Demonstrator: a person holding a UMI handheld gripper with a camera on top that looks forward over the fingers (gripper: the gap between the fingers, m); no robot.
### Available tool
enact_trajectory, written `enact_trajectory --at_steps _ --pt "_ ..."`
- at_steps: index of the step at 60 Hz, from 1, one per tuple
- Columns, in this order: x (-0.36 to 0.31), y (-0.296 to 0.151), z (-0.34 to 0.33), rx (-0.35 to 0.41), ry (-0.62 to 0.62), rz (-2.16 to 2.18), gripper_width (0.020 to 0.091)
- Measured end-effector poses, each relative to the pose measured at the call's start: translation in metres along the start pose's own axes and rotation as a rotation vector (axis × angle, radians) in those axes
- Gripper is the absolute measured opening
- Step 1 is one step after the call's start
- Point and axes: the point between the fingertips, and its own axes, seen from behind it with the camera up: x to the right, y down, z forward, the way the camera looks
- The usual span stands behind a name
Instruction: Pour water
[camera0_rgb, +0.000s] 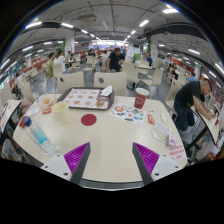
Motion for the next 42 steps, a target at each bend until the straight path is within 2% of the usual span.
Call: enact_trajectory --at_steps 15,28,35,42 --pt "-0.016 0.041 -0.008 -0.043 0.077 0.008 0.0849" --pt "-0.111 0.103 -0.019 -0.094 0.039 0.04 0.0853" --pt "-0.184 0.116 -0.015 -0.07 -0.021 0.046 0.0859" --pt "-0.251 0.103 -0.003 -0.009 -0.083 0.057 0.0852"
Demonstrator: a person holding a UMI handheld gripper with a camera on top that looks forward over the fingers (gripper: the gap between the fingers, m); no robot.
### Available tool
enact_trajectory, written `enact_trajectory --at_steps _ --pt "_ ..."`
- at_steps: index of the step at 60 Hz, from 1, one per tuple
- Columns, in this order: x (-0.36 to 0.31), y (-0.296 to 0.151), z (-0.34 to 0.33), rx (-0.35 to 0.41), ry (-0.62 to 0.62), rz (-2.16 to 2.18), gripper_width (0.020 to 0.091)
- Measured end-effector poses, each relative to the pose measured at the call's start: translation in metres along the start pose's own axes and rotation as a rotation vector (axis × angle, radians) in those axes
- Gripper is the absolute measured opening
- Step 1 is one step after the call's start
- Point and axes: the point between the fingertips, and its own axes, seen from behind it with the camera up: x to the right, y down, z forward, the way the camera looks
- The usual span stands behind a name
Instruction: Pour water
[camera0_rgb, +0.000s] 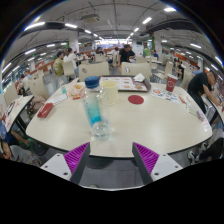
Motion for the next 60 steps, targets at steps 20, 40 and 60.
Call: enact_trajectory --at_steps 20,40,60 --pt "-0.035 -0.076 0.082 0.182 0.059 0.017 0.0815" --pt "-0.04 -0.089 0.1 0.209 0.054 -0.036 0.0447" --pt "0.031 -0.187 0.079 0.219 0.261 -0.172 0.04"
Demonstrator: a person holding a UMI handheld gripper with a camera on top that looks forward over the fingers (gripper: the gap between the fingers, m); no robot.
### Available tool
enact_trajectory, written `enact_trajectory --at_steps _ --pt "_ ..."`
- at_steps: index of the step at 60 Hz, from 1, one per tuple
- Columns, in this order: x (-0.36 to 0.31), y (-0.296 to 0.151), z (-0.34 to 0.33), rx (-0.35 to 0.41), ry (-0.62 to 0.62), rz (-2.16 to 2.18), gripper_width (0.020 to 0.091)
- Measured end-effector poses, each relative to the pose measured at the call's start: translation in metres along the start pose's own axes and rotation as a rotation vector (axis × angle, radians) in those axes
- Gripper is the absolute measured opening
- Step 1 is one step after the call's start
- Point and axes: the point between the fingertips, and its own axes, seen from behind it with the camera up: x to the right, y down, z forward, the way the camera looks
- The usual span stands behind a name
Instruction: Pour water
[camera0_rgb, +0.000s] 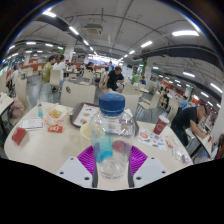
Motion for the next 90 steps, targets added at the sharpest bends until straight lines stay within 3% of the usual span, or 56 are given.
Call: enact_trajectory --at_steps 13,18,28,42,60,78,90 --pt "0.108 -0.072 0.058 0.009 0.27 -0.468 0.04" --pt "0.121 -0.098 0.081 0.026 0.362 -0.71 0.04" --pt "0.11 -0.119 0.117 0.037 0.463 -1.213 0.04" --pt "0.083 -0.11 0.146 0.034 0.533 -1.771 0.0398" --pt "0.074 -0.1 0.149 0.035 0.427 -1.619 0.0397" --pt "0.092 -0.102 0.134 0.082 0.078 -0.632 0.0405" --pt "0.098 -0.081 0.152 0.05 -0.12 -0.102 0.0403"
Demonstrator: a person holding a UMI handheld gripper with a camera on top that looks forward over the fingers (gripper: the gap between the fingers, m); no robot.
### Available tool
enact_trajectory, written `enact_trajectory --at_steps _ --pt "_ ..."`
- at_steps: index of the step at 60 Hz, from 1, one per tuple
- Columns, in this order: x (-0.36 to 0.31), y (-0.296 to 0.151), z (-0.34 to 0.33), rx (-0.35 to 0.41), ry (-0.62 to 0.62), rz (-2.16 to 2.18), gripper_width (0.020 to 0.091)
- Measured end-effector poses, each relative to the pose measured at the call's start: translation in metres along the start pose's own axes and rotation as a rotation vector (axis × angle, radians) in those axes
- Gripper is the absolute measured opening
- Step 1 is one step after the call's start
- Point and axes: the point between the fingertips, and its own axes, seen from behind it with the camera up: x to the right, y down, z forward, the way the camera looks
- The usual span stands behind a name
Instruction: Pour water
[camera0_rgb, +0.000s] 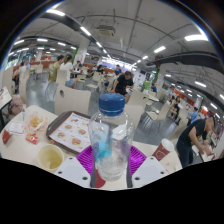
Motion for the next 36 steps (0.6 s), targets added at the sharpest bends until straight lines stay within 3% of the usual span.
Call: enact_trajectory --at_steps 11,29,36 --pt "-0.023 0.03 0.022 0.016 -0.124 0.134 0.0405" --pt "-0.047 0.087 0.046 -0.047 -0.207 0.215 0.0406" --pt "-0.049 0.088 0.046 -0.006 -0.212 0.196 0.0422"
